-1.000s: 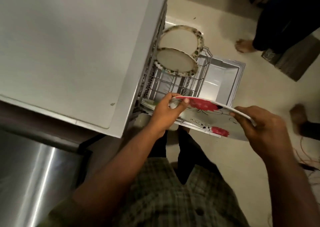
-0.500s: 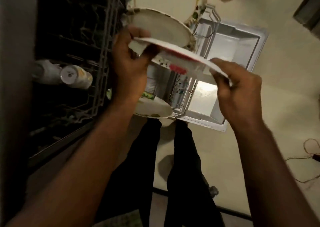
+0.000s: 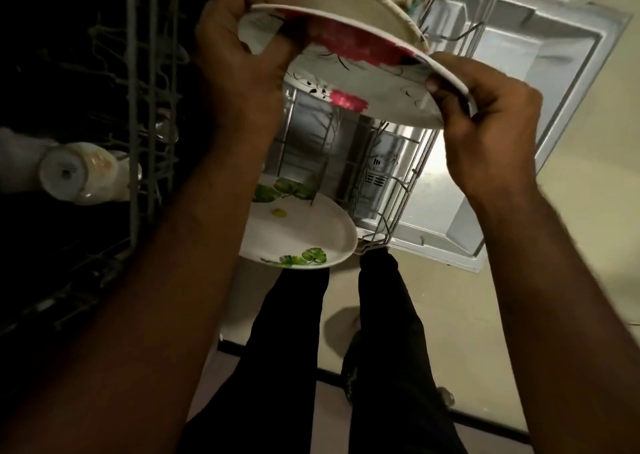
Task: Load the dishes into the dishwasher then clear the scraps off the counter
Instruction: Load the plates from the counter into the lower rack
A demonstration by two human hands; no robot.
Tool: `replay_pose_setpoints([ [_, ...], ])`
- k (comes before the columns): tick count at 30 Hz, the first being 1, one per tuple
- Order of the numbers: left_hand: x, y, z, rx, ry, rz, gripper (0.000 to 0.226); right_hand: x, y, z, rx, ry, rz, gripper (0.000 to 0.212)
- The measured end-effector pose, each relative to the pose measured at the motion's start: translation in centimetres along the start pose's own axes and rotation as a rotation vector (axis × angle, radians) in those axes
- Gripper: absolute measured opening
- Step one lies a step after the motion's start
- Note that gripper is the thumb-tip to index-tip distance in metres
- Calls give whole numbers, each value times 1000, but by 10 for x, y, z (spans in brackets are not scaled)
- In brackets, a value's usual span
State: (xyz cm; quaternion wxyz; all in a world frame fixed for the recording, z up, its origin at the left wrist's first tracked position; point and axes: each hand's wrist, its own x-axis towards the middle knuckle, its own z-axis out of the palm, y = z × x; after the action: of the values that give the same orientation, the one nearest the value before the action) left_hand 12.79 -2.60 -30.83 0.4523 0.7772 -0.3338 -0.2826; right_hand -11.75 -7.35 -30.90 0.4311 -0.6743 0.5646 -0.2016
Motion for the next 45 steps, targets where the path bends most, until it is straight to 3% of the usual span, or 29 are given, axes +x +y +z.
replay_pose_setpoints([
  [13, 13, -26, 24, 74, -121, -62, 38, 0, 26, 34, -36, -96, 82, 39],
  [19, 10, -31, 27, 216, -97, -19, 71, 6, 26, 35, -105, -132, 84, 41],
  [25, -16, -25, 17, 206, -119, -105, 96, 7, 3, 27, -129, -97, 79, 54],
  [33, -106, 47, -1, 170, -153, -108, 79, -18, -54, -6, -222, -118, -134, 50],
  [45, -230, 189, -106, 214, -315, -118, 77, -132, -201, -73, -139, -398, -338, 48],
])
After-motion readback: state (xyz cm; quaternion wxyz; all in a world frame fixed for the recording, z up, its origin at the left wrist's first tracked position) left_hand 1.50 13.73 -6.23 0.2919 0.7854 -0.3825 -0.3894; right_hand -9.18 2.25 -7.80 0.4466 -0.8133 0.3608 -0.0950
